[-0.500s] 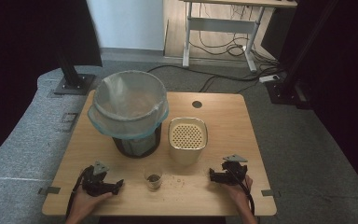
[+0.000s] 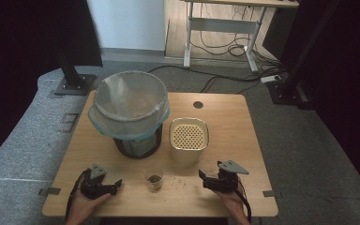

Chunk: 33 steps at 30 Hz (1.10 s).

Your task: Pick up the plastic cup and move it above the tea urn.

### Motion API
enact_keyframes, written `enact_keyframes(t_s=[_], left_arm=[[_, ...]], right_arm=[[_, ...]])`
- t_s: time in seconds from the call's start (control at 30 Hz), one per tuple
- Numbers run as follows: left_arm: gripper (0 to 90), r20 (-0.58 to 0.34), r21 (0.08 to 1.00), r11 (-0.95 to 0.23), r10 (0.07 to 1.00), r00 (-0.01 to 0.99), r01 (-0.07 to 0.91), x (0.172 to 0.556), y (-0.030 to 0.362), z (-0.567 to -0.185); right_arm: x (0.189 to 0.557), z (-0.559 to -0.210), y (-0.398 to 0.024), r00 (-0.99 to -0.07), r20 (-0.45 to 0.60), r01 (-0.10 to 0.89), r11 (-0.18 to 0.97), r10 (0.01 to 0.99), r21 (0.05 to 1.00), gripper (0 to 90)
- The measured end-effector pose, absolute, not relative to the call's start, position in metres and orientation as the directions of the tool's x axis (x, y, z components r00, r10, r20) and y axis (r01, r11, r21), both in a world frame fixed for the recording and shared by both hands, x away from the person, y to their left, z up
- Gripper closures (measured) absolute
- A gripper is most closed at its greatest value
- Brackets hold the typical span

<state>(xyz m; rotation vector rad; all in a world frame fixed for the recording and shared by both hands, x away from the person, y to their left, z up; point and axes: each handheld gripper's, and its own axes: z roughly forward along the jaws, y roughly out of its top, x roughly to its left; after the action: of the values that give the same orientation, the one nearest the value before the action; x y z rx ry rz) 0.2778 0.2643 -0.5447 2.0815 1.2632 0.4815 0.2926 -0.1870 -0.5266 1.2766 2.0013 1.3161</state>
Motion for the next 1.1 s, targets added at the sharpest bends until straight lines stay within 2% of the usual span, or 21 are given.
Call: enact_keyframes(t_s=[0.13, 0.47, 0.73, 1.1], left_arm=[[14.3, -0.025, 0.691, -0.321, 0.885, 0.465, 0.648, 0.274, 0.267, -0.542], [14.5, -0.049, 0.681, -0.325, 0.874, 0.483, 0.656, 0.277, 0.260, -0.544], [15.1, -0.056, 0.683, -0.324, 0.871, 0.489, 0.655, 0.275, 0.259, -0.544], [15.7, -0.055, 0.689, -0.327, 0.866, 0.496, 0.647, 0.276, 0.259, -0.545]], right_arm=[[0.285, -0.521, -0.162, -0.561, 0.133, 0.416, 0.140, 0.817, 0.898, 12.2], [0.273, -0.523, -0.120, -0.679, 0.140, 0.407, 0.211, 0.721, 0.888, 12.2], [0.269, -0.522, -0.097, -0.726, 0.162, 0.394, 0.210, 0.668, 0.895, 12.2], [0.276, -0.535, -0.047, -0.791, 0.115, 0.355, 0.296, 0.601, 0.887, 11.2]])
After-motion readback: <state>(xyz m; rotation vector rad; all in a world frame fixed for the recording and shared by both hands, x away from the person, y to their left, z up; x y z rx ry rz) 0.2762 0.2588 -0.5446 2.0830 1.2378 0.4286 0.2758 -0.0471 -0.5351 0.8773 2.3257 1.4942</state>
